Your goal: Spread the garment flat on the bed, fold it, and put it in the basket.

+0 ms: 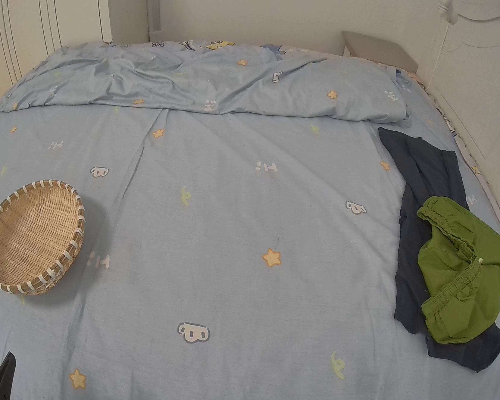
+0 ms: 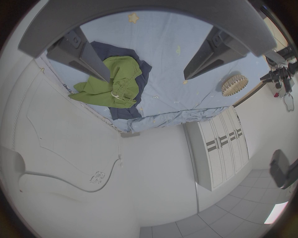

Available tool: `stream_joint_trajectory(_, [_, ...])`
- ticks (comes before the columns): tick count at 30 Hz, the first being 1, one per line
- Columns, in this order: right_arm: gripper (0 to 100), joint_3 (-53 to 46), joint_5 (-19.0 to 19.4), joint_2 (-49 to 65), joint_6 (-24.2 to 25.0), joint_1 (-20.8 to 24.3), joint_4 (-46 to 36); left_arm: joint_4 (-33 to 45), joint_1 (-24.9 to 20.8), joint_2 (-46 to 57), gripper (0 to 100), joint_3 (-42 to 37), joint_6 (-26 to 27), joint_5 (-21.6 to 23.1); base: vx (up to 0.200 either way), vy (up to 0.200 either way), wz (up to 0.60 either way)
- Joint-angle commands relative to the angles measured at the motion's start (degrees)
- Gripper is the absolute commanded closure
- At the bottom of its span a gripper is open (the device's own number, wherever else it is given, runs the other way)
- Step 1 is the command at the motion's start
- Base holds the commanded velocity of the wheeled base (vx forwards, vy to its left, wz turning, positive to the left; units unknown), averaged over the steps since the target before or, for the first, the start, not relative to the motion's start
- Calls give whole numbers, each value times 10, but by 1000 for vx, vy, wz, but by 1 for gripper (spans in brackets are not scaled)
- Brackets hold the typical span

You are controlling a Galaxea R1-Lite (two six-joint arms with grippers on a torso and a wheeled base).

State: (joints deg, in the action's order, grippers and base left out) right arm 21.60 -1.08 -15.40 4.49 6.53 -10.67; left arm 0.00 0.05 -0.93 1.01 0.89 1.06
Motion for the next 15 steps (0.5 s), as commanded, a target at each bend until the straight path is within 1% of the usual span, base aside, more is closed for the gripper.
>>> stream_joint_trajectory(1, [0, 154, -32, -344, 12, 0, 5, 0, 0, 9, 0, -10, 0, 0, 0, 0, 0])
stream_joint_trajectory(2, [0, 182, -32, -394, 3, -30, 9, 0, 0, 9, 0, -10, 0, 0, 0, 0, 0])
stream_joint_trajectory(3, [0, 219, -32, -465, -30, -77, 10, 0, 0, 9, 0, -10, 0, 0, 0, 0, 0])
stream_joint_trajectory(5, [0, 248, -34, -539, -61, -113, 18, 0, 0, 9, 0, -10, 0, 0, 0, 0, 0])
stream_joint_trajectory(7, [0, 278, -42, -609, -60, -120, 22, 0, 0, 9, 0, -10, 0, 0, 0, 0, 0])
stream_joint_trajectory(8, [0, 283, -46, -621, -60, -120, 22, 0, 0, 9, 0, -10, 0, 0, 0, 0, 0])
stream_joint_trajectory(11, [0, 317, -92, -708, -58, -121, 32, 0, 0, 9, 0, -10, 0, 0, 0, 0, 0])
stream_joint_trajectory(14, [0, 329, -154, -783, -59, -121, 86, 0, 0, 9, 0, -10, 0, 0, 0, 0, 0])
stream_joint_trajectory(15, [0, 331, -161, -792, -60, -122, 101, 0, 0, 9, 0, -10, 0, 0, 0, 0, 0])
